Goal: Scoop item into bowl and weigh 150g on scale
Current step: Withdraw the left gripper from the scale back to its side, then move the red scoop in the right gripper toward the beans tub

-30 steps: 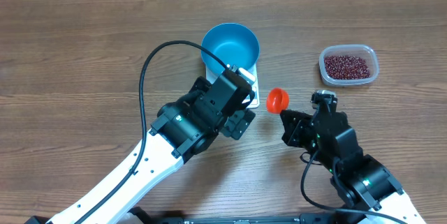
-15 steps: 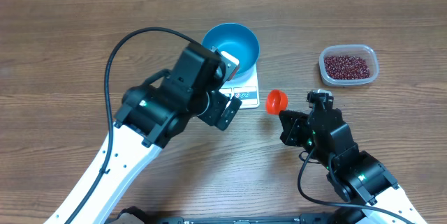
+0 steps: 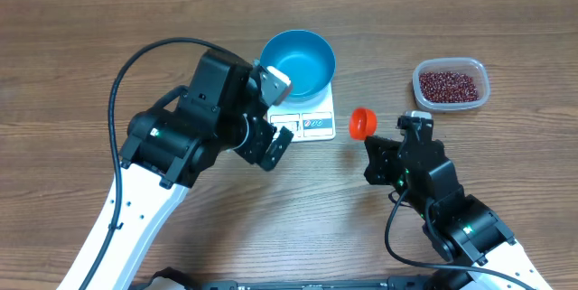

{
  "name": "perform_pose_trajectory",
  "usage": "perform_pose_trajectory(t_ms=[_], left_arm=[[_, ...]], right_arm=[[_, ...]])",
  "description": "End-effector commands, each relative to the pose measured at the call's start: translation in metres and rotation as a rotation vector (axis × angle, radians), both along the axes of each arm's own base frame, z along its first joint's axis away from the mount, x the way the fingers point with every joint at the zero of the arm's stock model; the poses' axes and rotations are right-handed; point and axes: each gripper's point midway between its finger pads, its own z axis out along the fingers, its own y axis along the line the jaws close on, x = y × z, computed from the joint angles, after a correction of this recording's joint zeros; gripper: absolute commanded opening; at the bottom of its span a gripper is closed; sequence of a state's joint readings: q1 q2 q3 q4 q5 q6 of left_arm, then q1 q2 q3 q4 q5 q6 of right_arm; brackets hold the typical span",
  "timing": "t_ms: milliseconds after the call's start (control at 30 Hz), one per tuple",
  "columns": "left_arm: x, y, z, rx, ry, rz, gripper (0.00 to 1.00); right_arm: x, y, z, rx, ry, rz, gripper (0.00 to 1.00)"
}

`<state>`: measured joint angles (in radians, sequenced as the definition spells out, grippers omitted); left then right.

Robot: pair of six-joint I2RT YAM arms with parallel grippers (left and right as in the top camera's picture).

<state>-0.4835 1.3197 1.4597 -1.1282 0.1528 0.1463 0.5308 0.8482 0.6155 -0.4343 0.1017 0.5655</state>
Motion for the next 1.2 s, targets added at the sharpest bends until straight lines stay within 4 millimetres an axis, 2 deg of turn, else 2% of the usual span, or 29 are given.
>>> perform_pose_trajectory(t_ms=[0,133,233,333,400,667,933,1033,1167], left_arm=[[-0.009,-0.004,0.014,-0.004,-0.057,-0.162,1.0],[-0.012,0.006,0.01,0.018,-0.058,-0.241,1.0],[-0.005,0.023,0.009,0.026,-0.053,-0.2,1.0],[0.003,0.038,0.011,-0.003,-0.057,-0.171,1.0],[0.004,0.04,0.013,-0.028,-0.061,-0.18,1.0],[0.006,0.045,0.012,-0.001,-0.076,-0.199,1.0],[0.008,0.05,0.01,0.028,-0.08,-0.182,1.0],[0.008,0.05,0.01,0.028,-0.079,-0.182,1.0],[0.009,0.049,0.011,0.027,-0.082,-0.182,1.0]], right_arm=[[0.011,-0.001,0.024,-0.011,-0.091,-0.003,0.04],[0.016,0.002,0.035,0.013,-0.132,-0.004,0.04],[0.019,0.001,0.039,0.015,-0.153,-0.018,0.04],[0.025,-0.013,0.041,-0.051,-0.184,-0.074,0.05],[0.027,-0.019,0.041,-0.071,-0.193,-0.105,0.05],[0.025,-0.02,0.043,-0.08,-0.179,-0.104,0.04],[0.015,-0.027,0.06,-0.151,-0.133,-0.078,0.04],[0.009,-0.036,0.072,-0.166,-0.098,-0.087,0.04],[0.003,-0.056,0.078,-0.203,-0.024,-0.132,0.04]])
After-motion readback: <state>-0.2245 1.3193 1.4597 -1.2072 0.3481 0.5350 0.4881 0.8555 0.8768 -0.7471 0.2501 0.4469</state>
